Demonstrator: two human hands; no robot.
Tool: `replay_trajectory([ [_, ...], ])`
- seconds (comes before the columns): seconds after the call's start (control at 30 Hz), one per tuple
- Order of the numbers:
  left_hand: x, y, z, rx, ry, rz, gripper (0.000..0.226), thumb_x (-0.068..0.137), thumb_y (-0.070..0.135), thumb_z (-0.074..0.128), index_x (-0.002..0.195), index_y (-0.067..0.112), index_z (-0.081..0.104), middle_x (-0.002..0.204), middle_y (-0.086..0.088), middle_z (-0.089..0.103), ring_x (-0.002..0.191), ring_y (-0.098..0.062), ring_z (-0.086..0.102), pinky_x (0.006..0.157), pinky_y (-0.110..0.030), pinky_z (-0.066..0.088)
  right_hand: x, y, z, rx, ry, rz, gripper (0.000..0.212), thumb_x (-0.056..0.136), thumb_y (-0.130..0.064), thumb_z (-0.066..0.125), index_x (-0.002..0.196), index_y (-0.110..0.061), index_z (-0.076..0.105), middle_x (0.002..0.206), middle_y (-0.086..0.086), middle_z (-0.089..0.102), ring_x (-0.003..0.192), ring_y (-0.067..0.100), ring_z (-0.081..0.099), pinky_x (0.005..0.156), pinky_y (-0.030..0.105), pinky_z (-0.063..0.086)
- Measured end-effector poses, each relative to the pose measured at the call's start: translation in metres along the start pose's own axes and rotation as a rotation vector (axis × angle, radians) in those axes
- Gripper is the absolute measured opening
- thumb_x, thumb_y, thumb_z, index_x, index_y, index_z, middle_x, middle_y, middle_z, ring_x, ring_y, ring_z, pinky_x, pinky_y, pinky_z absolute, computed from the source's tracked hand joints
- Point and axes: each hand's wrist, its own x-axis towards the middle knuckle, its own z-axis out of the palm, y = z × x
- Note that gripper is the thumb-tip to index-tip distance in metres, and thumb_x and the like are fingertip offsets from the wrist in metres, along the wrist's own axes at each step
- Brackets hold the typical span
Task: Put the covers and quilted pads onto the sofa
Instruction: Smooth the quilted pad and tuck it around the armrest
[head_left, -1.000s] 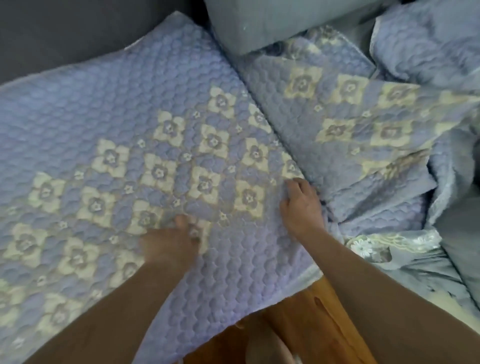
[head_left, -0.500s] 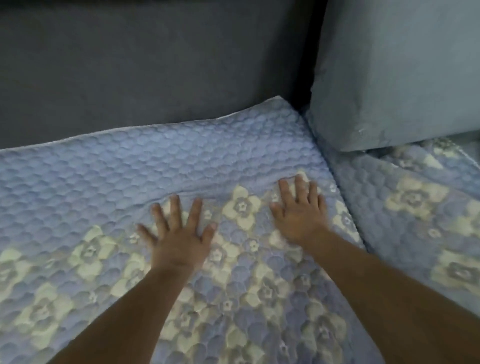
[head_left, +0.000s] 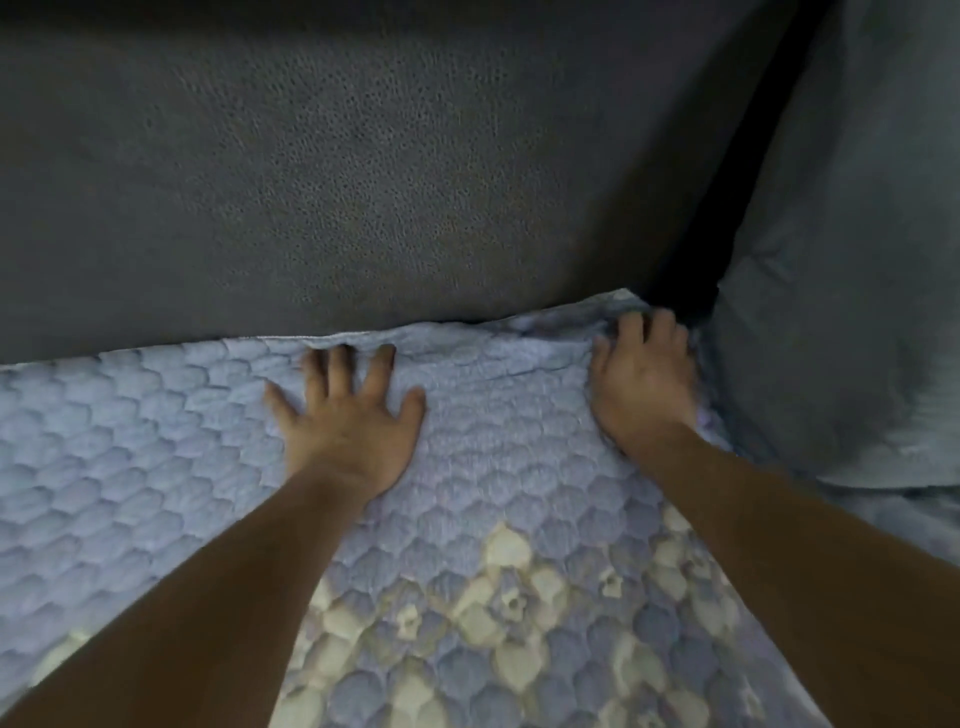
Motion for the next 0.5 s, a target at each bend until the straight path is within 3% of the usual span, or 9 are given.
replay_trajectory([
  [0.03,-0.001,-0.001,0.0,-0.004,0.009,0.003,0.07,0.089,0.074,0.004,0.154,0.047,-0.005,0.168,0.002,0.001,0.154,-0.029,-0.008,0.117,-0.068,-0.002,0.016,0.001,-0.01,0.09,0.038,0.045,0.028,0.099,-0.024,0.049,0.111,0.0,0.054,0.112,0.029,0.053,0.093,0.045,0.056,0.074,0.049,0.048],
  [0.13,-0.001,-0.002,0.002,-0.03,0.038,0.006,0.069,0.091,0.072,0.008,0.154,0.046,-0.003,0.167,0.0,0.004,0.154,-0.029,-0.006,0.117,-0.068,-0.002,0.067,0.008,-0.023,0.331,-0.238,0.273,0.039,0.096,-0.022,0.057,0.127,-0.001,0.048,0.131,0.025,0.051,0.114,0.042,0.055,0.088,0.041,0.046],
  [0.2,-0.002,-0.003,0.004,-0.034,0.059,0.012,0.067,0.093,0.07,0.011,0.154,0.046,0.0,0.167,-0.001,0.007,0.154,-0.03,-0.004,0.118,-0.067,0.0,0.078,0.013,-0.025,0.281,-0.443,0.29,0.04,0.095,-0.026,0.061,0.125,-0.001,0.054,0.127,0.021,0.058,0.114,0.037,0.058,0.085,0.033,0.046],
  [0.23,-0.004,-0.004,0.004,-0.05,0.078,0.015,0.066,0.093,0.068,0.012,0.154,0.046,0.002,0.166,-0.001,0.009,0.154,-0.03,-0.003,0.118,-0.067,0.0,0.079,0.014,-0.026,0.209,-0.463,0.245,0.036,0.097,-0.025,0.06,0.12,0.001,0.057,0.124,0.022,0.06,0.112,0.037,0.059,0.083,0.031,0.047],
  [0.3,-0.006,-0.006,0.004,-0.066,0.121,0.05,0.063,0.095,0.063,0.015,0.155,0.044,0.006,0.164,-0.002,0.014,0.153,-0.029,0.0,0.119,-0.065,0.002,0.078,0.017,-0.025,0.139,-0.309,0.169,0.025,0.097,-0.014,0.055,0.112,0.006,0.06,0.118,0.026,0.062,0.108,0.04,0.06,0.085,0.036,0.049],
  [0.4,-0.006,-0.008,0.004,-0.065,0.172,0.109,0.062,0.097,0.056,0.018,0.156,0.042,0.008,0.163,0.001,0.019,0.153,-0.028,0.006,0.12,-0.063,0.004,0.076,0.011,-0.021,0.244,-0.044,0.365,0.026,0.092,-0.004,0.058,0.115,0.008,0.056,0.117,0.028,0.06,0.109,0.043,0.059,0.088,0.041,0.048],
  [0.5,-0.003,-0.008,0.006,-0.056,0.138,0.111,0.063,0.097,0.055,0.015,0.157,0.04,0.004,0.165,0.002,0.016,0.154,-0.027,0.003,0.121,-0.06,-0.002,0.07,0.002,-0.012,0.303,0.062,0.548,0.037,0.091,-0.006,0.06,0.124,0.008,0.047,0.121,0.032,0.058,0.111,0.046,0.059,0.088,0.046,0.049],
])
